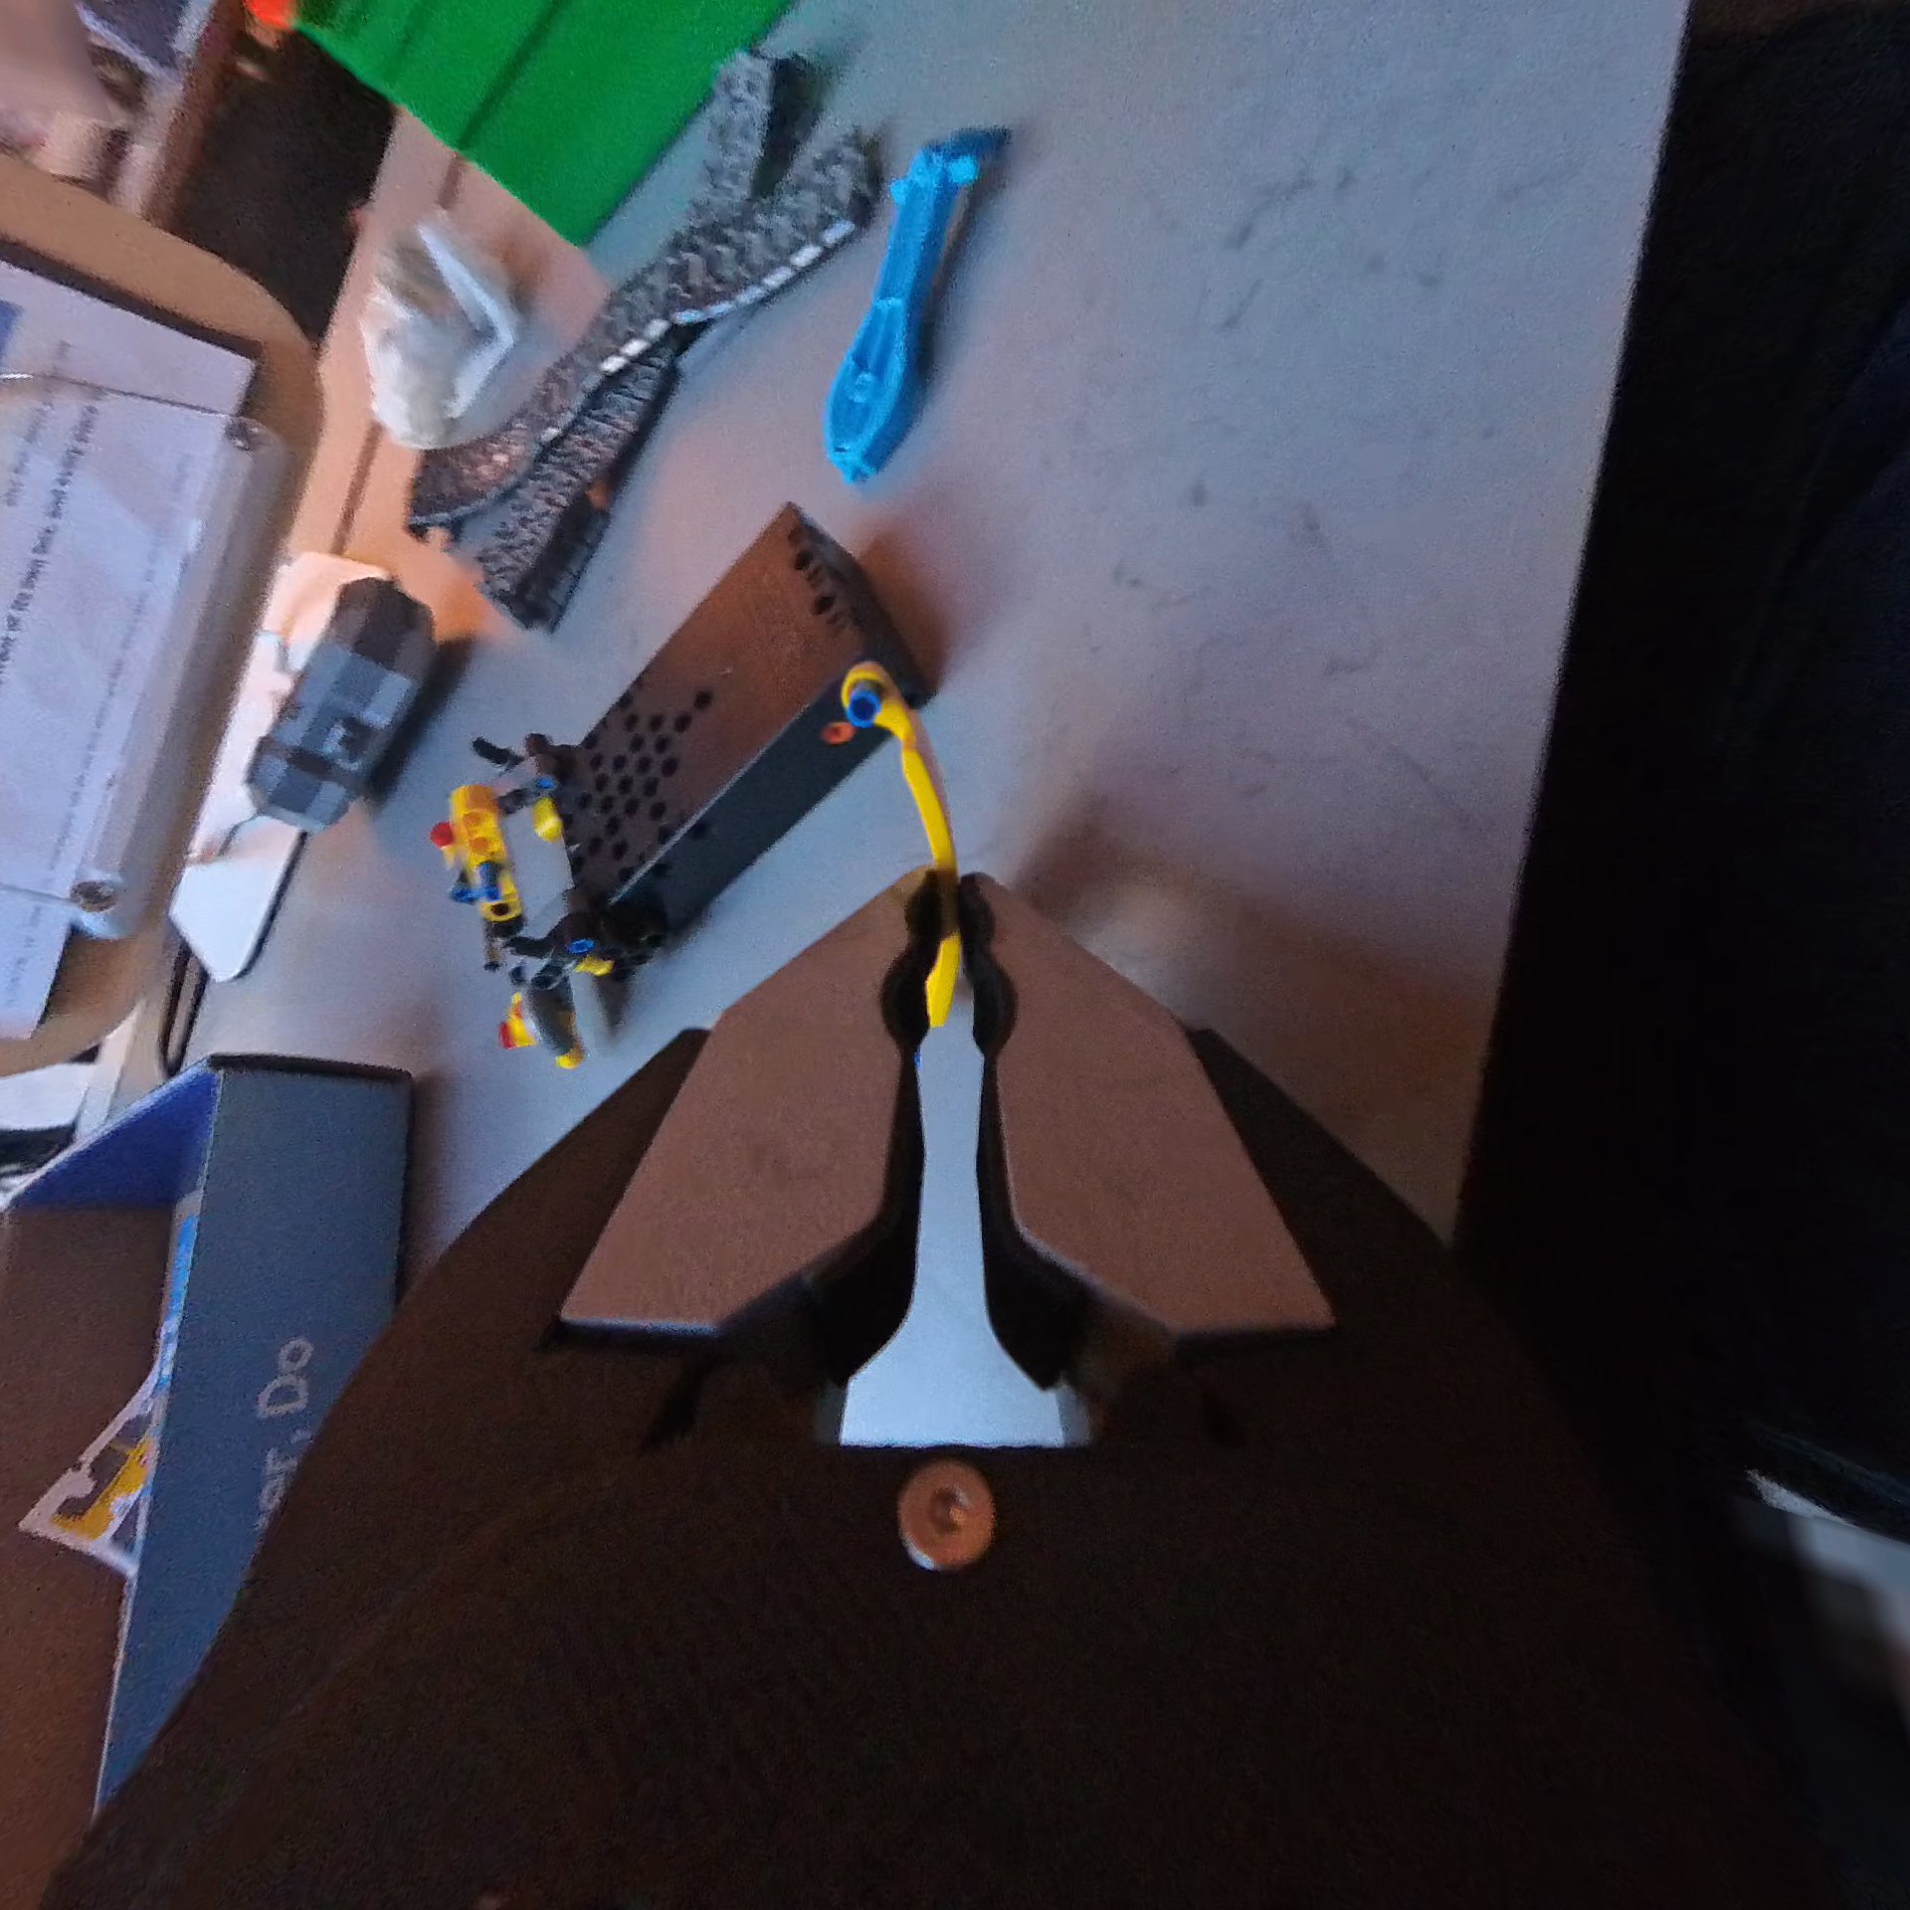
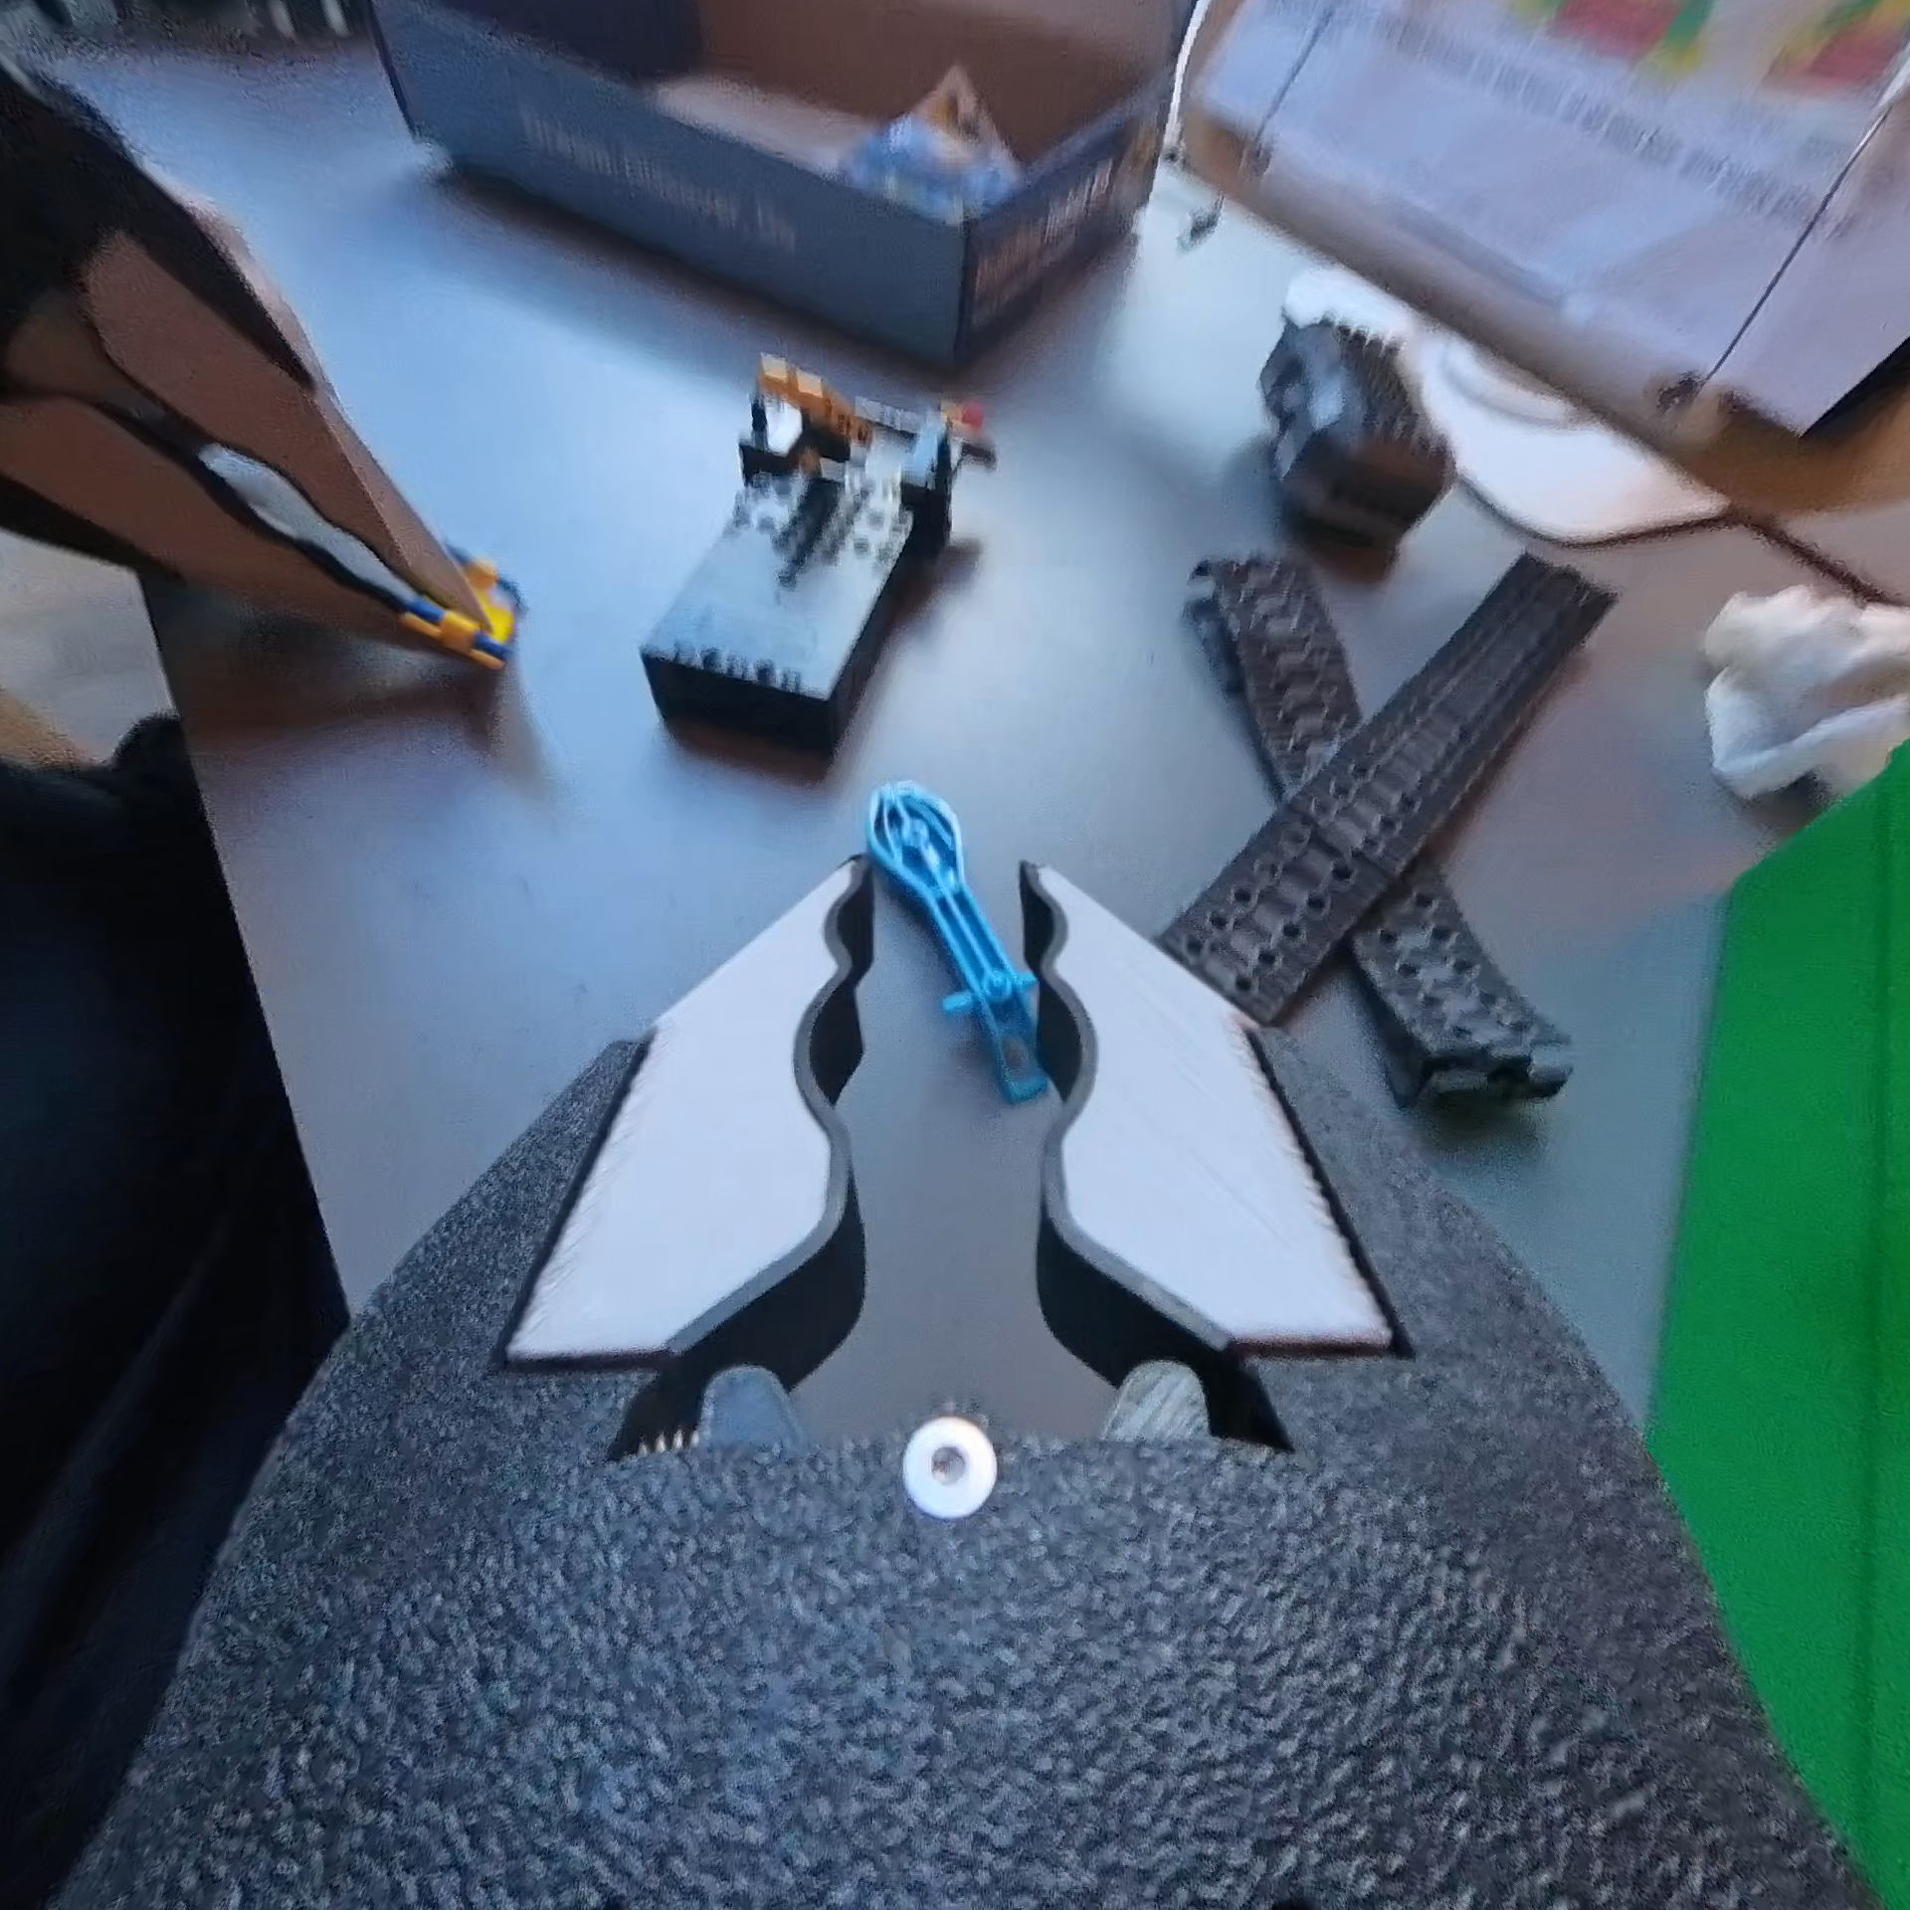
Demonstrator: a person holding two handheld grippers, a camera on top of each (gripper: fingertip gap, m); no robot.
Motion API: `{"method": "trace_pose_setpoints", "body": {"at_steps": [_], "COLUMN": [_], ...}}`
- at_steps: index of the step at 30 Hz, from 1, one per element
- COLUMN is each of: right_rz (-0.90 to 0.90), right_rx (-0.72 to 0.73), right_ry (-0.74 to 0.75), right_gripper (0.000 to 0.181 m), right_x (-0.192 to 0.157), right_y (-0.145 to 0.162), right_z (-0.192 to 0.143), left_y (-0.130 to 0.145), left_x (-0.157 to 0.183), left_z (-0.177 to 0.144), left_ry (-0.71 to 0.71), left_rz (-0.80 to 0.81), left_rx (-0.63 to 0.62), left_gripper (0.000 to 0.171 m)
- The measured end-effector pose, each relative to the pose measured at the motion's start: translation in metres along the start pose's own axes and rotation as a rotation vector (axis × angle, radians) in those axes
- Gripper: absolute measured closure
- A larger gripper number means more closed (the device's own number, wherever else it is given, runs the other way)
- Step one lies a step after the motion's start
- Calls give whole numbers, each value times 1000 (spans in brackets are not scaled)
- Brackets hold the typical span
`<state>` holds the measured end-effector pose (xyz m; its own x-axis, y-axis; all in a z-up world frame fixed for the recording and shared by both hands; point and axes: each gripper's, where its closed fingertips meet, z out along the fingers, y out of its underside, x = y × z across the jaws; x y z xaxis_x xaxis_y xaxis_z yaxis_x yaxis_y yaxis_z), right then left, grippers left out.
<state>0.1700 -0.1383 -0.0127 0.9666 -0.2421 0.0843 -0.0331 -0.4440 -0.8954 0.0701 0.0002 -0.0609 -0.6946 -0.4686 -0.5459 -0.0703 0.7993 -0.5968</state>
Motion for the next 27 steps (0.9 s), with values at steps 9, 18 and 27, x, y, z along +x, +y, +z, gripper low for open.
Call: {"method": "trace_pose_setpoints", "body": {"at_steps": [9, 18, 27], "right_rz": [-14, -66, -100], "right_rx": [-235, -298, -220], "right_ry": [-21, -88, -94], "right_gripper": [134, 171, 171], "right_x": [14, 5, -16], "right_y": [53, 62, 51], "right_z": [15, 22, 12], "left_y": [-6, -9, -14], "left_x": [20, 25, 32], "left_z": [9, 7, 4], "left_ry": [130, 227, 257], "left_rz": [-25, -124, -137], "left_rx": [-32, 6, 20], "left_gripper": [167, 162, 155]}}
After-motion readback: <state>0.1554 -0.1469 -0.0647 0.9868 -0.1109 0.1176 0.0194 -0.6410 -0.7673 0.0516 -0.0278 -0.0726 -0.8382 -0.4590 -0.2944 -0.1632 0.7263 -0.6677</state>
